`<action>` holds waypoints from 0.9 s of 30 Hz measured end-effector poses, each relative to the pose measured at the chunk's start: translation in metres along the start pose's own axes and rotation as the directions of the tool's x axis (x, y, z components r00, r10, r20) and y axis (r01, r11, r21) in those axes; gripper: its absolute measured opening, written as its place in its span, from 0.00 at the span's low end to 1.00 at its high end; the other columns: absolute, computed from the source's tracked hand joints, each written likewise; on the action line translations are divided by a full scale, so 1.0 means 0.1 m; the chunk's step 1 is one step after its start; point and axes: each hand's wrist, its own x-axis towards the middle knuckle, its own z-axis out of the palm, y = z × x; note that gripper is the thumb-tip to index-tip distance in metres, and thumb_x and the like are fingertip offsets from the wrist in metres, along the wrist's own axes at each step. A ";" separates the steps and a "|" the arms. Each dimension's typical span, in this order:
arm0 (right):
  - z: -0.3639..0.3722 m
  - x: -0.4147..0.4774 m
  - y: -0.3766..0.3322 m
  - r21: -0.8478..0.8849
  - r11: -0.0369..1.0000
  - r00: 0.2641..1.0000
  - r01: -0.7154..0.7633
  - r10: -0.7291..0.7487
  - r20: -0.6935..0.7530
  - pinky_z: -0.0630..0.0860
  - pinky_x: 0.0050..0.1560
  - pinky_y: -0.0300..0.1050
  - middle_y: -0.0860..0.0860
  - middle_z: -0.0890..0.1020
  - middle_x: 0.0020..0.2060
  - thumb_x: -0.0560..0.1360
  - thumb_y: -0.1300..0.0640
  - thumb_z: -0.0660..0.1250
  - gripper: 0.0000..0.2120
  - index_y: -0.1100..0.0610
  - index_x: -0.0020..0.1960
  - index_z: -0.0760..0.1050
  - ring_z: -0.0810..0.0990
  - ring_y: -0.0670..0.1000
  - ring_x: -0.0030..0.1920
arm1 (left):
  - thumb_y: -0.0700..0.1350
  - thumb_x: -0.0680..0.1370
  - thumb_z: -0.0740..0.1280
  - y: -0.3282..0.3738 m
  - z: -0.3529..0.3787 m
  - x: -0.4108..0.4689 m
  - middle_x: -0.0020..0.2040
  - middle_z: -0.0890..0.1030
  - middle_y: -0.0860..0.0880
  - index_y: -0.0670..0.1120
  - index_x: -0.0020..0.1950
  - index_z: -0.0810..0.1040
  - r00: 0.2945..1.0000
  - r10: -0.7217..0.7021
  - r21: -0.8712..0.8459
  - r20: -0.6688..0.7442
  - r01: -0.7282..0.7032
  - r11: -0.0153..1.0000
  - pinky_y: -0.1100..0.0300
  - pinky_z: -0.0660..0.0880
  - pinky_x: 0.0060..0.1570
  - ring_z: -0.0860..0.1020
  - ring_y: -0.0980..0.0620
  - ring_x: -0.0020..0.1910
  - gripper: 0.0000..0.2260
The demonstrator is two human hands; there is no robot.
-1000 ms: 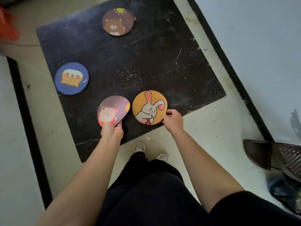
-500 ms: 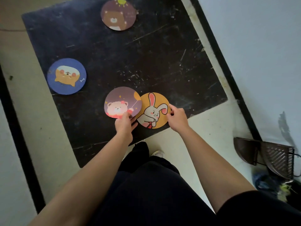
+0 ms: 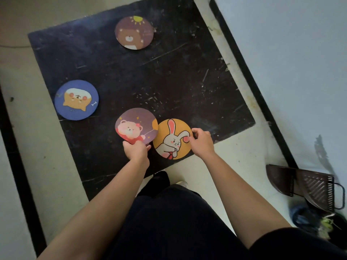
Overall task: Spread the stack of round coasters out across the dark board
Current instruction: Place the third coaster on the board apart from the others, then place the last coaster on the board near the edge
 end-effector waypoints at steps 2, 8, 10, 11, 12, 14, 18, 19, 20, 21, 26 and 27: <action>-0.11 0.06 -0.09 0.058 0.998 0.999 0.025 -0.023 -0.025 0.73 0.50 0.42 0.55 0.74 0.65 0.80 0.53 0.64 0.18 0.51 0.69 0.72 0.75 0.50 0.52 | 0.37 0.78 0.65 0.12 0.03 -0.04 0.58 0.77 0.49 0.49 0.64 0.71 0.999 0.038 -0.032 -0.016 -0.039 0.999 0.61 0.78 0.33 0.80 0.53 0.39 0.16; -0.43 0.22 -0.36 0.378 0.925 0.999 0.030 -0.037 0.010 0.82 0.48 0.47 0.48 0.80 0.57 0.80 0.47 0.61 0.16 0.49 0.65 0.73 0.80 0.48 0.52 | 0.40 0.77 0.61 0.35 0.25 -0.26 0.51 0.81 0.51 0.53 0.53 0.77 0.977 0.177 -0.064 0.123 -0.170 0.983 0.56 0.79 0.44 0.81 0.50 0.50 0.10; -0.55 0.28 -0.41 0.452 0.892 0.998 0.024 -0.049 0.045 0.79 0.42 0.42 0.47 0.80 0.54 0.79 0.42 0.59 0.17 0.48 0.63 0.74 0.80 0.46 0.50 | 0.41 0.77 0.61 0.34 0.38 -0.38 0.50 0.83 0.49 0.55 0.48 0.76 0.963 0.194 -0.051 0.185 -0.188 0.981 0.51 0.81 0.50 0.82 0.49 0.50 0.09; -0.61 0.32 -0.43 0.479 0.878 0.996 0.024 -0.063 0.065 0.78 0.41 0.42 0.47 0.80 0.53 0.79 0.40 0.59 0.19 0.48 0.63 0.74 0.80 0.46 0.50 | 0.41 0.78 0.60 0.32 0.47 -0.44 0.51 0.83 0.49 0.54 0.48 0.76 0.959 0.193 -0.050 0.206 -0.186 0.981 0.50 0.81 0.52 0.82 0.49 0.50 0.09; -0.68 0.36 -0.43 0.497 0.868 0.993 0.026 -0.079 0.086 0.78 0.42 0.43 0.47 0.80 0.53 0.78 0.38 0.58 0.21 0.49 0.64 0.74 0.80 0.46 0.51 | 0.41 0.78 0.60 0.29 0.56 -0.50 0.51 0.83 0.48 0.54 0.49 0.76 0.956 0.188 -0.054 0.223 -0.181 0.982 0.50 0.81 0.52 0.83 0.49 0.50 0.09; -0.86 0.47 -0.39 0.510 0.859 0.983 0.041 -0.125 0.133 0.77 0.43 0.45 0.47 0.80 0.53 0.78 0.36 0.58 0.21 0.47 0.62 0.74 0.80 0.47 0.52 | 0.42 0.79 0.60 0.22 0.78 -0.66 0.51 0.84 0.48 0.54 0.49 0.76 0.950 0.189 -0.061 0.247 -0.180 0.982 0.52 0.82 0.51 0.83 0.49 0.50 0.09; -1.31 0.78 -0.13 0.522 0.843 0.957 0.128 -0.243 0.159 0.81 0.43 0.42 0.44 0.83 0.52 0.78 0.43 0.64 0.14 0.46 0.61 0.75 0.81 0.46 0.53 | 0.43 0.79 0.59 0.02 1.29 -1.07 0.52 0.84 0.48 0.54 0.50 0.76 0.941 0.221 -0.069 0.258 -0.210 0.975 0.57 0.81 0.46 0.82 0.50 0.51 0.09; -1.44 0.88 -0.03 0.508 0.846 0.952 0.165 -0.272 0.144 0.82 0.46 0.44 0.44 0.83 0.53 0.79 0.46 0.65 0.15 0.48 0.63 0.76 0.81 0.47 0.54 | 0.42 0.78 0.59 -0.03 1.43 -1.19 0.52 0.84 0.48 0.53 0.51 0.77 0.940 0.231 -0.086 0.253 -0.215 0.973 0.60 0.79 0.41 0.82 0.50 0.50 0.09; -1.58 0.99 0.07 0.485 0.852 0.945 0.200 -0.298 0.133 0.82 0.50 0.46 0.46 0.83 0.55 0.79 0.49 0.66 0.16 0.51 0.66 0.75 0.81 0.47 0.55 | 0.42 0.78 0.59 -0.09 1.57 -1.31 0.51 0.84 0.49 0.53 0.51 0.77 0.941 0.237 -0.087 0.240 -0.222 0.971 0.62 0.77 0.37 0.81 0.51 0.48 0.09; -1.72 1.09 0.17 0.461 0.857 0.938 0.230 -0.322 0.130 0.82 0.53 0.47 0.47 0.82 0.56 0.79 0.51 0.67 0.18 0.53 0.68 0.75 0.81 0.47 0.55 | 0.43 0.78 0.59 -0.15 1.71 -1.43 0.51 0.84 0.49 0.53 0.51 0.77 0.945 0.237 -0.066 0.227 -0.228 0.971 0.62 0.74 0.34 0.80 0.52 0.47 0.09; -2.46 1.50 0.59 0.437 0.860 0.906 0.264 -0.376 0.193 0.80 0.50 0.44 0.49 0.83 0.55 0.79 0.55 0.67 0.18 0.56 0.68 0.76 0.82 0.47 0.52 | 0.43 0.78 0.60 -0.47 2.35 -1.93 0.52 0.81 0.51 0.49 0.58 0.76 0.968 0.205 0.034 0.144 -0.212 0.977 0.60 0.74 0.37 0.77 0.53 0.47 0.10; -2.60 1.57 0.64 0.436 0.861 0.899 0.263 -0.382 0.213 0.79 0.47 0.42 0.48 0.84 0.53 0.79 0.56 0.66 0.17 0.56 0.67 0.77 0.82 0.46 0.49 | 0.43 0.79 0.61 -0.52 2.45 -2.01 0.52 0.80 0.50 0.48 0.58 0.76 0.972 0.201 0.026 0.118 -0.206 0.978 0.60 0.74 0.37 0.77 0.53 0.47 0.10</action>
